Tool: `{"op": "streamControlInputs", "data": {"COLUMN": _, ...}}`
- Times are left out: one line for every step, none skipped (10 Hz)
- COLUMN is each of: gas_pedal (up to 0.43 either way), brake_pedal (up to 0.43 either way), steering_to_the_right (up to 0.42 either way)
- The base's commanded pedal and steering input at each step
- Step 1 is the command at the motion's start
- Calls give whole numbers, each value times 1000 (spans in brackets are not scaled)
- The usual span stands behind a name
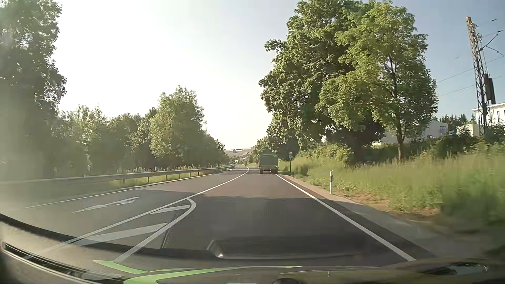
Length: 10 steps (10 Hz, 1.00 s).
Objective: Follow the waypoints while adhering to traffic rules and regulations
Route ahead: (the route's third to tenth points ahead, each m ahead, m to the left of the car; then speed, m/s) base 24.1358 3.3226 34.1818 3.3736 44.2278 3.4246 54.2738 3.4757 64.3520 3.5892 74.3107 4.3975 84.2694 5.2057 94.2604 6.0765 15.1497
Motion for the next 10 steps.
{"op": "streamControlInputs", "data": {"gas_pedal": 0, "brake_pedal": 104, "steering_to_the_right": -1}}
{"op": "streamControlInputs", "data": {"gas_pedal": 0, "brake_pedal": 116, "steering_to_the_right": 0}}
{"op": "streamControlInputs", "data": {"gas_pedal": 0, "brake_pedal": 128, "steering_to_the_right": 0}}
{"op": "streamControlInputs", "data": {"gas_pedal": 0, "brake_pedal": 159, "steering_to_the_right": -1}}
{"op": "streamControlInputs", "data": {"gas_pedal": 0, "brake_pedal": 177, "steering_to_the_right": 0}}
{"op": "streamControlInputs", "data": {"gas_pedal": 0, "brake_pedal": 183, "steering_to_the_right": 2}}
{"op": "streamControlInputs", "data": {"gas_pedal": 0, "brake_pedal": 189, "steering_to_the_right": 2}}
{"op": "streamControlInputs", "data": {"gas_pedal": 0, "brake_pedal": 195, "steering_to_the_right": 2}}
{"op": "streamControlInputs", "data": {"gas_pedal": 0, "brake_pedal": 195, "steering_to_the_right": 2}}
{"op": "streamControlInputs", "data": {"gas_pedal": 0, "brake_pedal": 195, "steering_to_the_right": 1}}
